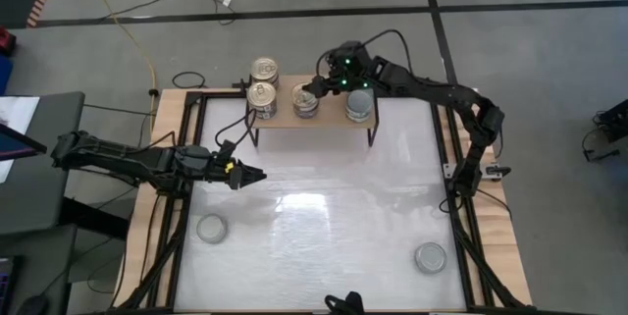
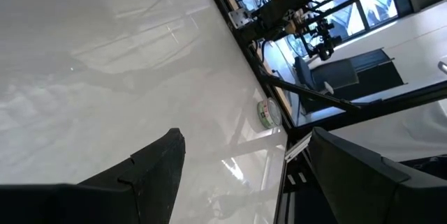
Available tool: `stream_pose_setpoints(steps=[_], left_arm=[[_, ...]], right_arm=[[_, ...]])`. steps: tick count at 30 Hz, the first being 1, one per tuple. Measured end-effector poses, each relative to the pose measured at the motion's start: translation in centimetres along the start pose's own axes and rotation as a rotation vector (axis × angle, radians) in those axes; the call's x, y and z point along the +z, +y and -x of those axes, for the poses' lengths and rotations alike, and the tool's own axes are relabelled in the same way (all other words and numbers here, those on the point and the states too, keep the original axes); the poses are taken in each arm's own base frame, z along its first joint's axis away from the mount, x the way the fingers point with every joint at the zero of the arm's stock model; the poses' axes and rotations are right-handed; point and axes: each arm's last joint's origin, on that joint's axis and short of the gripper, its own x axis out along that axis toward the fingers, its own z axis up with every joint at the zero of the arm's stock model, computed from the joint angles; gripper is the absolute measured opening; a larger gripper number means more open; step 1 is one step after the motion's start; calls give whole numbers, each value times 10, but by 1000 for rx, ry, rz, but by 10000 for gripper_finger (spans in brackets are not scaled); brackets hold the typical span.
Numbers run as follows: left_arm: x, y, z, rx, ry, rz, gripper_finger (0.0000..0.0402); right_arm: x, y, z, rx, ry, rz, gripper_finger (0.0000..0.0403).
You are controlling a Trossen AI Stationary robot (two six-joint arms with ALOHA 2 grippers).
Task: Stack canned seafood by type on shelf
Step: Stack the blue pink tuna can on top of the other blue pink tuna can on the shelf
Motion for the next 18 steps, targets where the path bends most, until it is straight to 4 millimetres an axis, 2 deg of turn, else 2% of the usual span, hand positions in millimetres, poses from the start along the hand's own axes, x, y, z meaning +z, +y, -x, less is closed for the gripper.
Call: stream_pose_setpoints(steps=[5, 11, 14, 18], left_arm=[[0, 0, 0, 0, 0, -1, 291], [0, 1, 0, 8, 4, -5, 291], [-1, 2, 0, 22, 12, -7, 291], [-1, 2, 0, 33, -14, -1, 291]], right_arm=[[6, 5, 4, 12, 9, 4, 367], [23, 14, 20, -4, 18, 25, 373], [27, 20, 37, -30, 51, 52, 373], [17, 35, 68, -99, 86, 120, 373]])
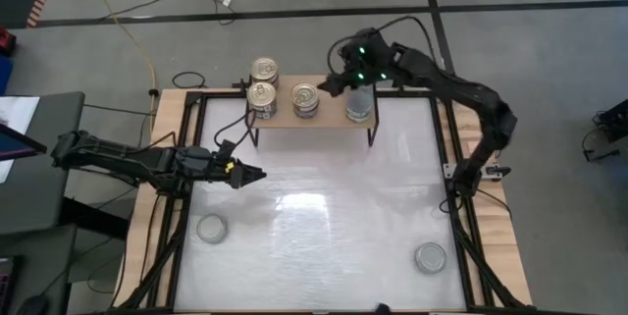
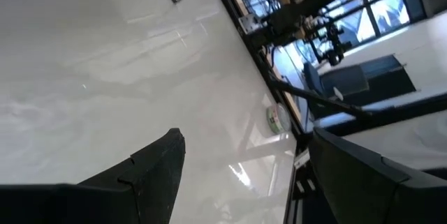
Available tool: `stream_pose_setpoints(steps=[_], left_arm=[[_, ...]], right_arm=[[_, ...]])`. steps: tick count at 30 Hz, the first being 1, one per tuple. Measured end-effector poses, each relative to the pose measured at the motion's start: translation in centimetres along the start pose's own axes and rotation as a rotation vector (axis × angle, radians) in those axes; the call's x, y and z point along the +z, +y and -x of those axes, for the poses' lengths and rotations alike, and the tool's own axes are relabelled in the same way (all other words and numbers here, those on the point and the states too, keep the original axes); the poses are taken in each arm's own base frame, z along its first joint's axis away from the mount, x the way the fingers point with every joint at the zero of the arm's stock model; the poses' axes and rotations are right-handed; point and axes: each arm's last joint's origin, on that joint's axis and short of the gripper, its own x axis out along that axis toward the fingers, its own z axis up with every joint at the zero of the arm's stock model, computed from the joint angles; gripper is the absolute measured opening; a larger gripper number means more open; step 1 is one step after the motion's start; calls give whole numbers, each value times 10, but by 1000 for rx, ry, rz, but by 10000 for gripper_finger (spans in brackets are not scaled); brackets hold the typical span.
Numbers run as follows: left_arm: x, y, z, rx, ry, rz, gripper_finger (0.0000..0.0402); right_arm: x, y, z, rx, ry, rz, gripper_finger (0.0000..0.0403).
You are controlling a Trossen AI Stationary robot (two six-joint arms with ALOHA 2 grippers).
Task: Stack canned seafood by type on shelf
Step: Stack the blue pink tuna can on top of the other blue pink tuna can on the shelf
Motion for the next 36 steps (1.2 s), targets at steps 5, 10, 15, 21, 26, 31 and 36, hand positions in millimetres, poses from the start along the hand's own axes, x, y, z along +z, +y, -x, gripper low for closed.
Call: stream_pose_setpoints(steps=[5, 10, 15, 21, 26, 31, 36], left_arm=[[-4, -3, 0, 37, -33, 11, 290], [-10, -15, -8, 80, -23, -22, 290], [-13, -22, -19, 109, -12, -46, 290], [-13, -20, -18, 135, -4, -41, 290], [-10, -18, -10, 153, 4, -24, 290], [-8, -17, -2, 162, 8, -24, 290], [-6, -15, 5, 174, 13, -28, 290]], right_arm=[[-33, 18, 43, -226, -3, 108, 373], [-63, 30, 83, -199, -44, 154, 373], [-94, 30, 96, -188, -23, 118, 373], [-111, 29, 68, -175, 2, 107, 350], [-103, 42, 32, -130, -52, 171, 252], [-79, 44, -1, -178, -39, 177, 95], [-52, 33, -25, -265, 2, 140, 19]])
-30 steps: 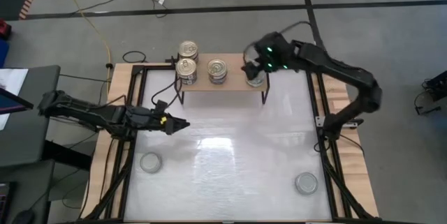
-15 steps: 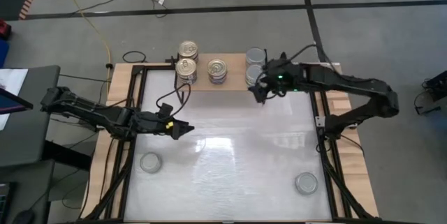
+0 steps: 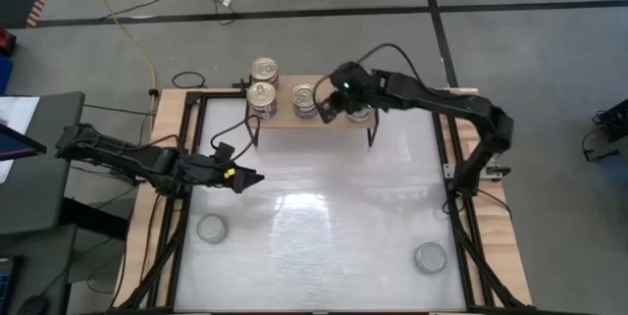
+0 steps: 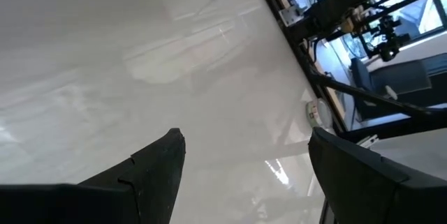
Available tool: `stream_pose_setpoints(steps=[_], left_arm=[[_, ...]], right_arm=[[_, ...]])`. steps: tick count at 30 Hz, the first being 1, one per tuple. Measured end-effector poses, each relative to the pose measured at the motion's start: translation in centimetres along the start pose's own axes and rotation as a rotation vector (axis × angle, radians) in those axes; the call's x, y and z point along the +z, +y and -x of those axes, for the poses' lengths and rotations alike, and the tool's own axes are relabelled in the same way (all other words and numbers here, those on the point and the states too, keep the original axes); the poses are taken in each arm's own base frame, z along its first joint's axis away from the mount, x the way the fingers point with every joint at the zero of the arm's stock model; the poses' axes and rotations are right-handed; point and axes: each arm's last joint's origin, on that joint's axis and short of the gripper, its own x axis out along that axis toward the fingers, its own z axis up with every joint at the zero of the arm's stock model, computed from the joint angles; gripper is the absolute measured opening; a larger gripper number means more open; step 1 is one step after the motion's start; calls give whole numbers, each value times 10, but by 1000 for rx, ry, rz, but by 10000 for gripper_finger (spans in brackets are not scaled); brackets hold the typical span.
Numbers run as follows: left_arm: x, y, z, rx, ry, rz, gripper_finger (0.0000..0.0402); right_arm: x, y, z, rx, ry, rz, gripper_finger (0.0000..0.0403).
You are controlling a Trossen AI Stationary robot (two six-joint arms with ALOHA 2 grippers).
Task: Stack canned seafood by type on shelf
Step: Stack the blue pink tuna can on top of the other blue pink tuna can on the shelf, then put the green white tuna can on the shelf
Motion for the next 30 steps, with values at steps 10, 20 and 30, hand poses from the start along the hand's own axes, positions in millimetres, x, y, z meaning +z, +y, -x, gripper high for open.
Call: stream_pose_setpoints(steps=[10, 20, 30], left_arm=[[2, 4, 7, 18, -4, -21, 290], [3, 4, 8, 13, -15, -21, 290], [3, 3, 8, 15, -25, -8, 290]], right_arm=[[18, 4, -46, -38, 101, 42, 11], [22, 12, -39, 4, 81, 81, 23], [18, 8, -35, -18, 128, 60, 21]])
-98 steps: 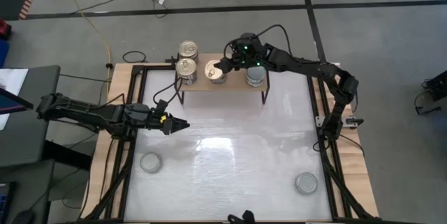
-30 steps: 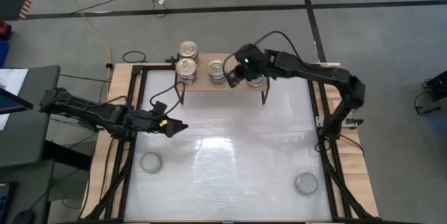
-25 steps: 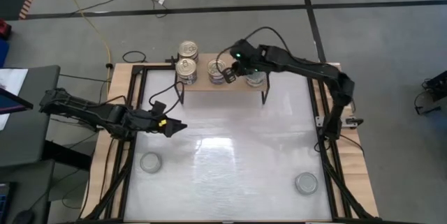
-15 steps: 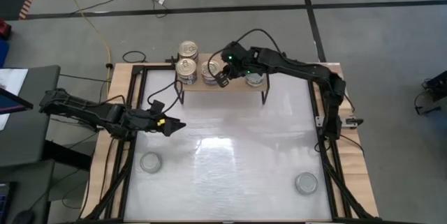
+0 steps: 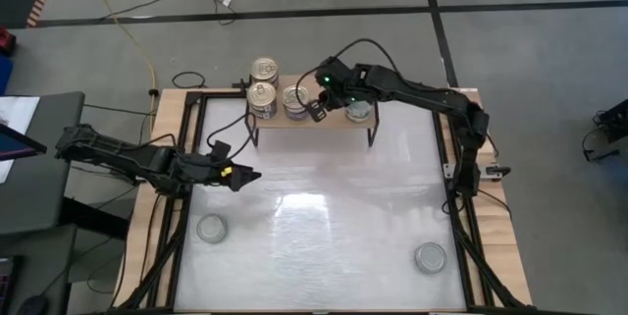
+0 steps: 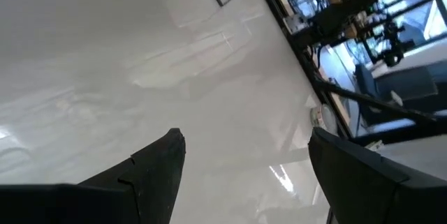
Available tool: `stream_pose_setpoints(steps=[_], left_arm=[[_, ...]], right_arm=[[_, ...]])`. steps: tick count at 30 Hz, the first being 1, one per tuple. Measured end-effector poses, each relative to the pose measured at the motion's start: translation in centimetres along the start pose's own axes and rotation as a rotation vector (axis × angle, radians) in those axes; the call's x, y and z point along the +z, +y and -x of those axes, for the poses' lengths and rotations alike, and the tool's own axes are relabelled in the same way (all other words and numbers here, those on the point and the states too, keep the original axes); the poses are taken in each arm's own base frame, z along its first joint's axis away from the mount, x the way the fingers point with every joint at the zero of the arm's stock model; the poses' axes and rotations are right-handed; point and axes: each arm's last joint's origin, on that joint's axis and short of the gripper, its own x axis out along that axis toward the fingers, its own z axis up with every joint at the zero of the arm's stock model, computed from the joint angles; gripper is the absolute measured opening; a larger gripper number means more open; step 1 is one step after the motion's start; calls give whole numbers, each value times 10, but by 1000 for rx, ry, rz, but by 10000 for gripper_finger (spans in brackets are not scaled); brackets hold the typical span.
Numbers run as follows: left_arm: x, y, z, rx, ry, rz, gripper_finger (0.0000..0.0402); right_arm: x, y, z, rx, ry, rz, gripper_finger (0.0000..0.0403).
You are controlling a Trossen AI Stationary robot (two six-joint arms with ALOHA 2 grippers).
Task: Stack canned seafood by type on shelf
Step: Put the green white tuna can on the shelf
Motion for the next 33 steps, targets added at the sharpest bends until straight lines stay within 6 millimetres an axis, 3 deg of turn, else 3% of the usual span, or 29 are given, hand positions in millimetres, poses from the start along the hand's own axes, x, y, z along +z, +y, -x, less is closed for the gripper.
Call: stream_pose_setpoints(steps=[4, 9, 13, 21, 26, 33], left_arm=[[-3, -1, -2, 23, -33, 22, 289], [-15, -5, -11, 63, 14, 37, 277], [-22, -20, -20, 112, 42, 0, 268], [-30, -57, -37, 248, 130, -121, 265], [-43, -77, -45, 430, 314, -154, 265], [-84, -78, -47, 785, 719, -117, 265]], right_arm=[[-7, 2, 20, -2, 37, 21, 22], [-23, 9, 66, -29, 5, 70, 22], [-51, 6, 98, -30, -15, 67, 22], [-129, 2, 153, 52, -57, -39, 22], [-177, 4, 169, 104, -59, -81, 22], [-250, 18, 158, 152, 42, -138, 22]])
